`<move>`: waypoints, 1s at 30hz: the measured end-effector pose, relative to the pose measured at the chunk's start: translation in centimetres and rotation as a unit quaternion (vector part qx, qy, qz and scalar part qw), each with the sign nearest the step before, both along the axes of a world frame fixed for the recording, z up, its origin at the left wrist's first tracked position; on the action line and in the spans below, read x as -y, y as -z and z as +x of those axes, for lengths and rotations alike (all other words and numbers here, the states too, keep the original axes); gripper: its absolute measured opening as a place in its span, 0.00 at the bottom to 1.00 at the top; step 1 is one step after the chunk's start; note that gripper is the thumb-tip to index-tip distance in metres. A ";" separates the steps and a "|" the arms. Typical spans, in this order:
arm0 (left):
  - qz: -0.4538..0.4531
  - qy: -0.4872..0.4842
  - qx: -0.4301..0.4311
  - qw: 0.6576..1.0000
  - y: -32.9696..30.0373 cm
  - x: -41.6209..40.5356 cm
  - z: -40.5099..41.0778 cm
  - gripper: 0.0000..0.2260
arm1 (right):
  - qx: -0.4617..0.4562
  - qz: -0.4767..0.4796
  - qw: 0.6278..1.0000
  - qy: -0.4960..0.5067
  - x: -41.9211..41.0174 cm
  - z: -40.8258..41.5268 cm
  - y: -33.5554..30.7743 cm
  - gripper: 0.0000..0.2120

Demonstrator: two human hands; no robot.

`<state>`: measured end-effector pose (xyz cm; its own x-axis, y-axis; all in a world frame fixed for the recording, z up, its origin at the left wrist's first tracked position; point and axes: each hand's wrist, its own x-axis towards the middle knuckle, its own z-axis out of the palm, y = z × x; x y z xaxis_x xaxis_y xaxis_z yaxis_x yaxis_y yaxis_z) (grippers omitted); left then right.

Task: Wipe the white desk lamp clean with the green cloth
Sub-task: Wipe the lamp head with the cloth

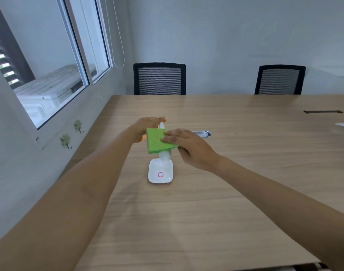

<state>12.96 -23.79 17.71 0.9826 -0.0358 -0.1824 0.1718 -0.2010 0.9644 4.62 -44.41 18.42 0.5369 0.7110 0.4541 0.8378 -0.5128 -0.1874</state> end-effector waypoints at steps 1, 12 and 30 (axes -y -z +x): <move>0.007 -0.005 0.000 1.000 0.0 0.0 0.0 0.17 | 0.015 -0.004 1.000 -0.016 0.4 -0.7 0.5 0.24; -0.023 -0.020 -0.026 0.999 -0.3 0.4 0.0 0.17 | 0.154 -0.007 0.985 -0.073 3.3 -3.7 2.5 0.21; -0.025 -0.043 -0.027 0.998 -0.3 0.8 -0.4 0.17 | 0.087 -0.003 0.996 -0.030 2.8 -3.4 2.9 0.21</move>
<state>12.59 -24.59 18.01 0.9714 0.0378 -0.2345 0.2375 -0.1351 0.9620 1.27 -47.26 15.56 0.4074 0.7428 0.5313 0.8864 -0.4616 -0.0343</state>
